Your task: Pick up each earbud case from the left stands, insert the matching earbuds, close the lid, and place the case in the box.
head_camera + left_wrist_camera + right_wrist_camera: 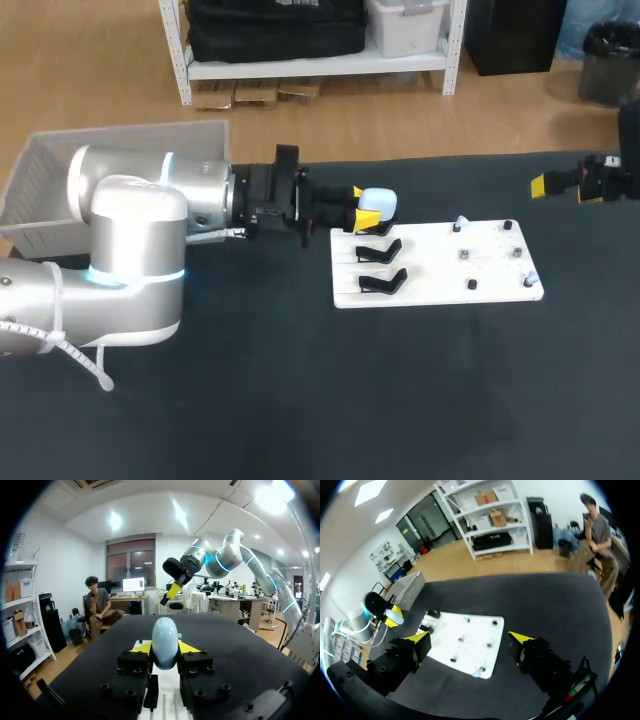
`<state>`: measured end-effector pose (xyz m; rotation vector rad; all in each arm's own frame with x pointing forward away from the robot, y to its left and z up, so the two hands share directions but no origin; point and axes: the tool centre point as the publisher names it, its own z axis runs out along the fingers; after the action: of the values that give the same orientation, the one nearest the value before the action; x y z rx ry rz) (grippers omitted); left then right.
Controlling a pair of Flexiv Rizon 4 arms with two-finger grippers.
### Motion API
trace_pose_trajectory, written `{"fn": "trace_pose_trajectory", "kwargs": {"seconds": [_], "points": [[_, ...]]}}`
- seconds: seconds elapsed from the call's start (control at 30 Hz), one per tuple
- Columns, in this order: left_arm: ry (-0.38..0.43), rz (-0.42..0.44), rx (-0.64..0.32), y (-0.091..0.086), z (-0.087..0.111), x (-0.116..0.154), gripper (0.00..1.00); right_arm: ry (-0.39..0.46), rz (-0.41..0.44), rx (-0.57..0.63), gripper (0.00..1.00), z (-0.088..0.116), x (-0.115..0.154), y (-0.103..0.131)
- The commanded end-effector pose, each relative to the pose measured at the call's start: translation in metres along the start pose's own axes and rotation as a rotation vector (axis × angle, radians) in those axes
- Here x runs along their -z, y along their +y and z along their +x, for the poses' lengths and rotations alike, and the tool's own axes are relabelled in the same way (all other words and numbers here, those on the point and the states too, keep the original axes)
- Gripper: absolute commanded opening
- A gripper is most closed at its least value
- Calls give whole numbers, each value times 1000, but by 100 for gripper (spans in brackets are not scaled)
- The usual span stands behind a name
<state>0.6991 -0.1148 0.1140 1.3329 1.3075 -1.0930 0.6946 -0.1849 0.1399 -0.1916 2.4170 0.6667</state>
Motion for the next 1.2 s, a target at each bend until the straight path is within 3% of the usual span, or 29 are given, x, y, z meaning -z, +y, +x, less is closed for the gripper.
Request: {"fn": "trace_pose_trajectory", "kwargs": {"seconds": [0.03, 0.5, 0.9, 1.2], "points": [[-31, -8, -7, -5, 5, -7, 0, 16, -39, -5, 100, 0, 1, 1], [-75, 30, -30, -4, 5, -19, 0, 24, -137, 55, 100, 29, 16, 62], [-104, 48, -48, -2, 3, -25, 0, 37, -138, 116, 100, 46, 12, 103], [-134, 44, -55, -3, 4, -30, 0, 50, -138, 131, 100, 51, 6, 118]]}}
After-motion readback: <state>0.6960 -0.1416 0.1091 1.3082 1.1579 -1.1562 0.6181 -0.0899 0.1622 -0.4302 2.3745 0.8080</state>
